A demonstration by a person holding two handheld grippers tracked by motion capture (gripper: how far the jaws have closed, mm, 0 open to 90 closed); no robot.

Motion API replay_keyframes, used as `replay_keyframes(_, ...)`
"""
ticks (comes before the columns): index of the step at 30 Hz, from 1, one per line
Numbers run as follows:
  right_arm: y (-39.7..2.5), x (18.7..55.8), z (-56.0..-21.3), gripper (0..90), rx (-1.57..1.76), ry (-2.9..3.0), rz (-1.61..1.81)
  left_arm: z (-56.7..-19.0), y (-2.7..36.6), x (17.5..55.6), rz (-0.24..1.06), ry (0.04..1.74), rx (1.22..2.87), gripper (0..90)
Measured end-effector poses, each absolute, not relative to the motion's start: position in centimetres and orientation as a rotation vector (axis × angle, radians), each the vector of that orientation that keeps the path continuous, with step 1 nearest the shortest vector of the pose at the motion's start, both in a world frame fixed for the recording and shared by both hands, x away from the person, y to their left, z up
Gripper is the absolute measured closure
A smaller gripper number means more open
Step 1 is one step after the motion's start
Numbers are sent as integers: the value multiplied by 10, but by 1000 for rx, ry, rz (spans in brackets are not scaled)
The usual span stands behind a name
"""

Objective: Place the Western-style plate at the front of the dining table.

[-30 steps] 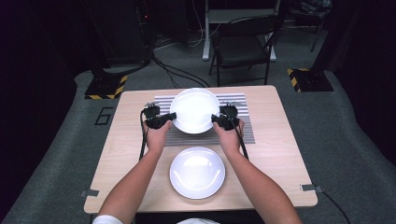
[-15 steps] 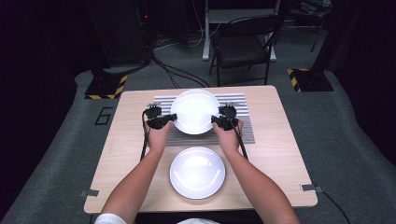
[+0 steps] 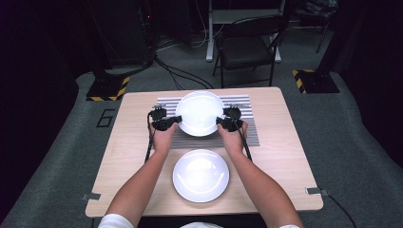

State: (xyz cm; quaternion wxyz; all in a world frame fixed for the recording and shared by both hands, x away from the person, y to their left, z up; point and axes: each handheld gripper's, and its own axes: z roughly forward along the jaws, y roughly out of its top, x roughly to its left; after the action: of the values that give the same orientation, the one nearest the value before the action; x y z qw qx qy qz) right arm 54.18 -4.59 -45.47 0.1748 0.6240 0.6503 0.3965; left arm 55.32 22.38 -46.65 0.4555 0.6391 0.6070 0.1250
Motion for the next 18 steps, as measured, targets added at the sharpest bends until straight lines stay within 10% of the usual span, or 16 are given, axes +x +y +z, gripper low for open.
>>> replay_keyframes(18,-47,549,-463,640,1769,1848,1101,-477,222,562,287,1511,1586,692)
